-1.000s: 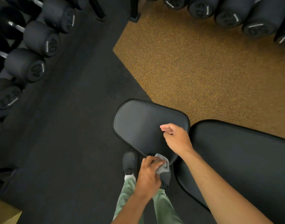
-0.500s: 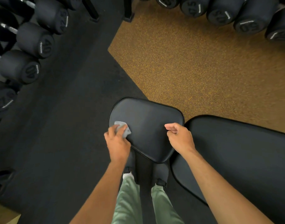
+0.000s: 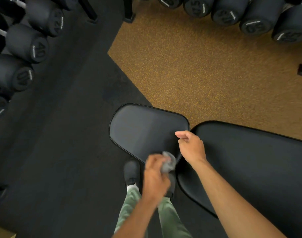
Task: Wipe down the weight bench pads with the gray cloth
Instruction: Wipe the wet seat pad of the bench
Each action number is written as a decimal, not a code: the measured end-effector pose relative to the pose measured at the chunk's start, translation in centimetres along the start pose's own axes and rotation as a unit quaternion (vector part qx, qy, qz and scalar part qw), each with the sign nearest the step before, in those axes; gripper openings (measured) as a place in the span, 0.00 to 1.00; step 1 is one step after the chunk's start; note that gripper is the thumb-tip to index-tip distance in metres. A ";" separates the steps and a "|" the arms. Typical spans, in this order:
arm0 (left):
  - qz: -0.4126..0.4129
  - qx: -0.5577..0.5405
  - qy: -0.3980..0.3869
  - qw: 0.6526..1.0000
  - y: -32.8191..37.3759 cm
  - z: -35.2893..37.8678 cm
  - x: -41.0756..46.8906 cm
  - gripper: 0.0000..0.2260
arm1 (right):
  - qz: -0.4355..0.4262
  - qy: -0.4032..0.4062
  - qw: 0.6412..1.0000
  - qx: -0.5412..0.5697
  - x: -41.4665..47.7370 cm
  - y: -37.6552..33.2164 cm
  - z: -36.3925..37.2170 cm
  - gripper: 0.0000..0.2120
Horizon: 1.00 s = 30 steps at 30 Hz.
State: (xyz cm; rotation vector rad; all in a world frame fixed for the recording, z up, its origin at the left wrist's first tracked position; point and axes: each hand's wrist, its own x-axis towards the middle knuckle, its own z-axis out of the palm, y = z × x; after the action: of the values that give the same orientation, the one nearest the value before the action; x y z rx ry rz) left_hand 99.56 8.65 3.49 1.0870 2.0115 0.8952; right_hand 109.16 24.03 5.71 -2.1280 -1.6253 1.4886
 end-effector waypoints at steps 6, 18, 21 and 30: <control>-0.081 0.121 0.179 0.973 -4.5 -10.9 13.8 0.20 | 0.025 0.050 0.998 0.028 0.4 0.0 -0.8 0.19; -0.019 0.237 -0.004 0.971 -2.2 1.0 10.3 0.28 | 0.024 0.063 0.997 0.021 0.8 0.0 -1.3 0.19; 0.003 0.224 -0.063 0.973 0.4 3.8 7.0 0.29 | 0.029 0.082 0.996 0.014 1.0 -0.1 -1.6 0.19; -0.032 0.006 -0.095 0.995 4.0 4.5 5.1 0.23 | 0.030 0.108 0.993 0.023 1.6 -0.2 -2.2 0.18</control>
State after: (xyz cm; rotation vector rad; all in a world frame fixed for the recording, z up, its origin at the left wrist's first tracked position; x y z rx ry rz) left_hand 102.62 15.85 3.12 1.0660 1.8856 0.7194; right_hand 110.52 26.42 5.96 -2.2420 -1.4513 1.2460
